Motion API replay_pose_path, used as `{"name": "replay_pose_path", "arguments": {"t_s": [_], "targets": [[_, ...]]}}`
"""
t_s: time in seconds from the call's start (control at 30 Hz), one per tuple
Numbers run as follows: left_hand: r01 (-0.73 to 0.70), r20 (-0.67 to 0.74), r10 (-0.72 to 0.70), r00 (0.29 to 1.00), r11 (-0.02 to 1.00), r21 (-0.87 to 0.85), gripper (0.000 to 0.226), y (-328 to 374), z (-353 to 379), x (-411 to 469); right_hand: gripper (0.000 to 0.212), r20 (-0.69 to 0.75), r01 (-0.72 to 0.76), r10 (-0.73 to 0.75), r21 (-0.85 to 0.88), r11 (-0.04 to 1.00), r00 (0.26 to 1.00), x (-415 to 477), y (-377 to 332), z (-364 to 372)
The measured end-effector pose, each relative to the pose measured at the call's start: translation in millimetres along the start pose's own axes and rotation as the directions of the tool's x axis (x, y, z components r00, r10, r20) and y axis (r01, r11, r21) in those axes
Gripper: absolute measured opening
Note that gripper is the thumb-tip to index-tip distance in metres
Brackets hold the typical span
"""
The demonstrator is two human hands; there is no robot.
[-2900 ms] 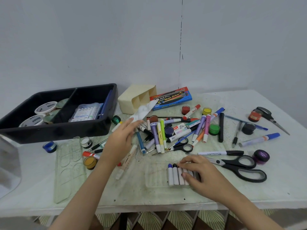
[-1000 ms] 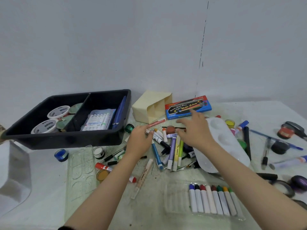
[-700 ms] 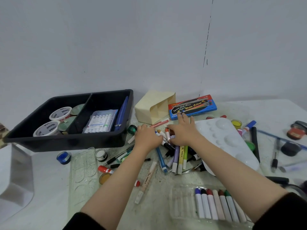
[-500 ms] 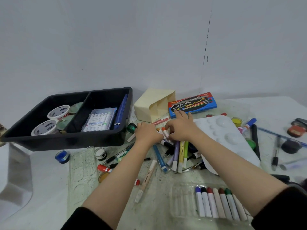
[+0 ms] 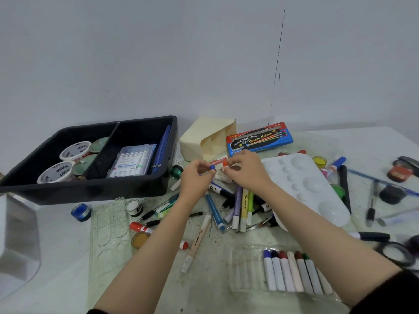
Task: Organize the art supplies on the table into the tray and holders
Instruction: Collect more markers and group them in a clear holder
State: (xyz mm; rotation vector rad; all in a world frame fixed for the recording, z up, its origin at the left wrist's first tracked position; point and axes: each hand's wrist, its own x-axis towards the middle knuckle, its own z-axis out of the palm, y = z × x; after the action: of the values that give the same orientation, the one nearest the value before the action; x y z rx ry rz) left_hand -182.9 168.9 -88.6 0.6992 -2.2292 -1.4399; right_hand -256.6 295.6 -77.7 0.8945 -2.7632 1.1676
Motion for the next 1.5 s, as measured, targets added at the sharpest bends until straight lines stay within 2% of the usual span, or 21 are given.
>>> {"name": "replay_pose_path", "arguments": {"t_s": [0.1,0.27,0.5,0.6,0.73,0.93,1.13,1.27,1.4,1.5], "targets": [[-0.017,-0.013,0.015,1.0,0.994,-0.108,0.01,6.9,-5.8,-14.4,0.012,0.021,-0.042,0.038,0.248,0.968,0.999,-17.9,-7.6,-13.9],[0.056,0.061,-0.041,0.997,0.96,-0.273,0.016,17.8,-16.0,-43.1,0.019,0.11,-0.062,0.022,0.377,0.924,0.994,-63.8,-6.2,-34.8],[0.144,0.27,-0.068,0.96,0.951,-0.275,0.013,12.7,-20.0,-97.1,0.02,0.404,-0.148,0.005,0.323,0.935,0.915,-136.7,14.2,-49.9],[0.168,0.361,-0.081,0.929,0.961,-0.218,0.015,9.1,-17.1,-117.0,0.017,0.452,-0.166,0.01,0.306,0.938,0.892,-151.5,20.5,-51.9],[0.136,0.42,-0.087,0.903,0.987,-0.088,0.017,4.4,-8.7,-135.3,0.016,0.422,-0.148,0.008,0.301,0.942,0.907,-157.8,21.2,-51.7],[0.048,0.377,-0.061,0.924,0.998,0.044,0.019,-1.8,-2.7,-143.4,0.008,0.328,0.001,-0.055,0.165,0.986,0.943,-166.8,22.0,-47.3],[-0.007,0.356,-0.035,0.934,0.993,0.117,0.018,0.9,-0.8,-148.6,0.028,0.31,0.101,-0.086,-0.031,0.994,0.947,-171.8,26.8,-40.9],[-0.021,0.361,-0.025,0.932,0.992,0.123,0.018,0.9,-0.6,-150.5,0.033,0.278,0.155,-0.133,-0.06,0.986,0.951,-180.2,29.4,-38.4],[-0.037,0.362,-0.016,0.932,0.99,0.138,0.018,-0.2,0.0,-150.7,0.048,0.328,0.173,-0.133,-0.097,0.98,0.935,-186.3,30.6,-41.5],[-0.046,0.36,-0.011,0.933,0.988,0.15,0.018,-0.4,0.8,-150.7,0.049,0.357,0.205,-0.137,-0.16,0.966,0.924,-190.7,29.7,-43.1]]}}
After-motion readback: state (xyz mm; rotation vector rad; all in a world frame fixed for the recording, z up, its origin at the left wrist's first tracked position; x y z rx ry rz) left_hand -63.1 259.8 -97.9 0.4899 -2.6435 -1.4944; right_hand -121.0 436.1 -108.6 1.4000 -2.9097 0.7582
